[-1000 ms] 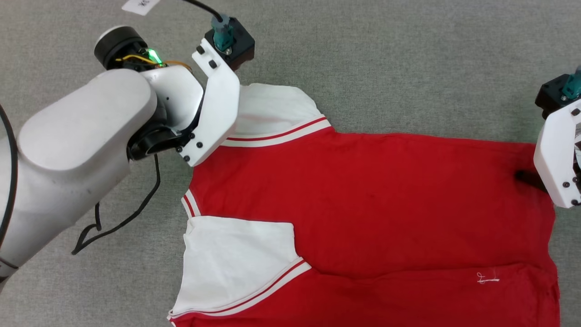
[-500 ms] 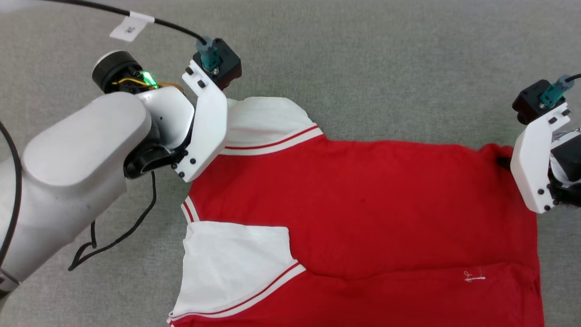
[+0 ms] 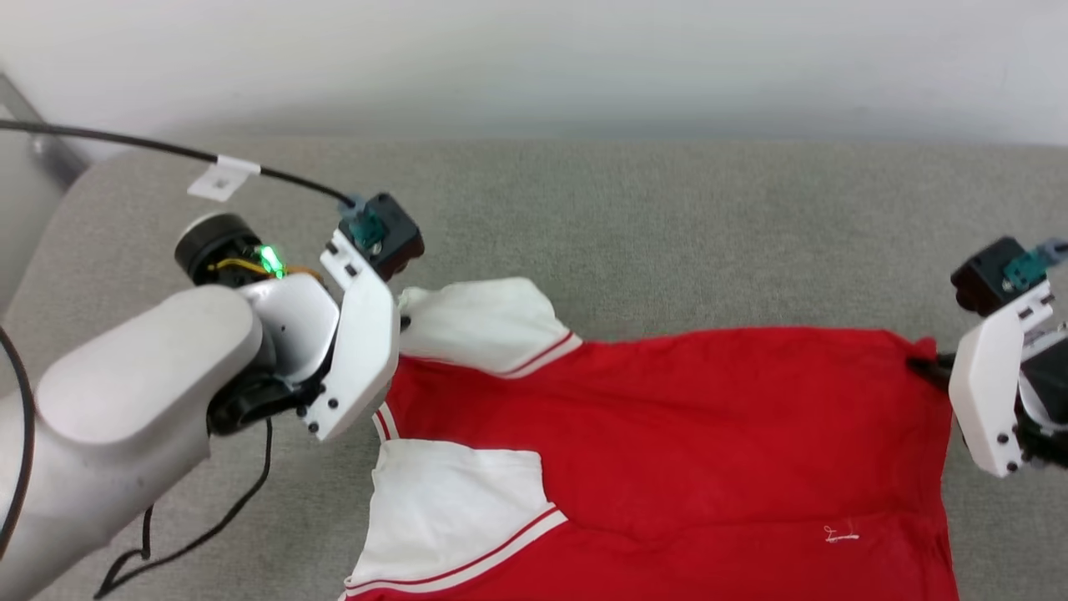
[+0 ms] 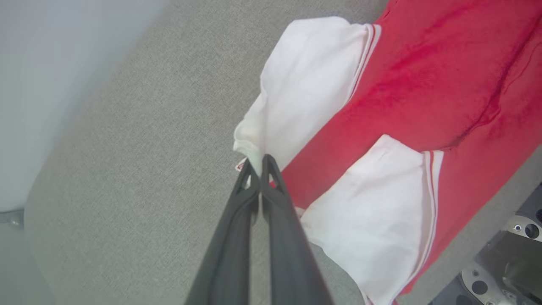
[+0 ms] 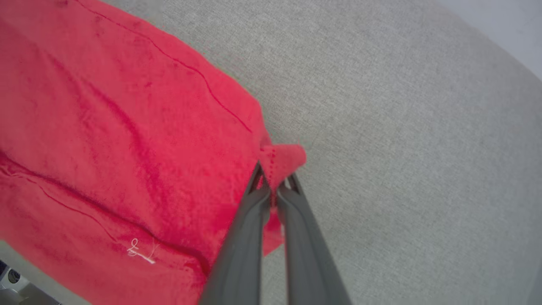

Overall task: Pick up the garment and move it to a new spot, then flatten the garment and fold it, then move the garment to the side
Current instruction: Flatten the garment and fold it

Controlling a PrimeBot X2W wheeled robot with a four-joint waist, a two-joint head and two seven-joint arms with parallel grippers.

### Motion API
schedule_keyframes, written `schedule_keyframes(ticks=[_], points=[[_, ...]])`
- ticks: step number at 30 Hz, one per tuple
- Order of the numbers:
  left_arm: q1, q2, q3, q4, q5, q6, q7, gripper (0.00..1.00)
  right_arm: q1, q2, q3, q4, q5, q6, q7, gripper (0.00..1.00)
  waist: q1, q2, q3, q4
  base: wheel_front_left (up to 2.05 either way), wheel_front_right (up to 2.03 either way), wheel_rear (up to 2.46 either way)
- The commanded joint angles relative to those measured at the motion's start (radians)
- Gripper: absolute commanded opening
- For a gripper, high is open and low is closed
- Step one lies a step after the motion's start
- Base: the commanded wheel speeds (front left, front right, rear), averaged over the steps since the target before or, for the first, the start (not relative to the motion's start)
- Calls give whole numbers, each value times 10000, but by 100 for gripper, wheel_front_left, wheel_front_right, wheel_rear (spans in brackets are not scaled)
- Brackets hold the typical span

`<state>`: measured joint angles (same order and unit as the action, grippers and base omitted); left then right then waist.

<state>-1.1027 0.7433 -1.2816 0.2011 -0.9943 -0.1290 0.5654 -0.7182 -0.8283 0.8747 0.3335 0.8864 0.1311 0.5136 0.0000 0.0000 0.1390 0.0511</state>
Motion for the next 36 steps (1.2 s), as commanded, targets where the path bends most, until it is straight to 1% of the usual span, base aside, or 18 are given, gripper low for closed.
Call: schedule_keyframes(ticks=[1,7,14,18,22,27,28,29,31,33,36], points=[[341,89,7,-143,61,1,-5,0,308,-94,72,-61,100,-8,-181,0,0,0,-442,163,0,0,0],[1528,514,7,-650,-111,13,-44,0,1277,-437,215,-277,432,-8,-617,0,0,0,-1046,298,0,0,0],[3196,855,11,-1249,-211,413,-474,0,2558,-754,214,-593,768,-8,-1074,0,0,0,-1352,354,0,0,0],[4204,869,11,-1381,-303,644,-833,0,3216,-791,128,-602,946,-8,-1209,0,0,0,-1304,324,0,0,0],[5023,764,11,-1262,-426,831,-1137,0,3759,-586,73,-475,985,-8,-1294,0,0,0,-1122,288,0,0,0],[5495,567,41,-959,-292,1016,-1560,0,4135,-323,-26,-126,843,-8,-1429,0,0,0,-934,263,0,0,0],[5520,516,75,-896,-262,1047,-1715,47,4180,-270,-48,-79,816,-8,-1485,24,0,0,-934,257,0,0,0],[5557,481,128,-857,-183,1099,-1940,100,4179,-209,-86,-51,782,-8,-1603,100,0,0,-965,239,0,0,0],[5656,486,269,-866,-206,1141,-2365,100,4169,-180,-175,-156,648,-8,-1855,100,0,0,-1081,197,0,0,0],[5611,623,510,-1016,-20,1315,-2900,100,4348,-258,-411,-350,747,-6,-2192,100,0,0,-1306,234,0,0,0],[5655,849,730,-1266,626,1936,-3847,100,4670,-519,-854,-795,674,-8,-2719,100,0,0,-1567,252,0,0,0]])
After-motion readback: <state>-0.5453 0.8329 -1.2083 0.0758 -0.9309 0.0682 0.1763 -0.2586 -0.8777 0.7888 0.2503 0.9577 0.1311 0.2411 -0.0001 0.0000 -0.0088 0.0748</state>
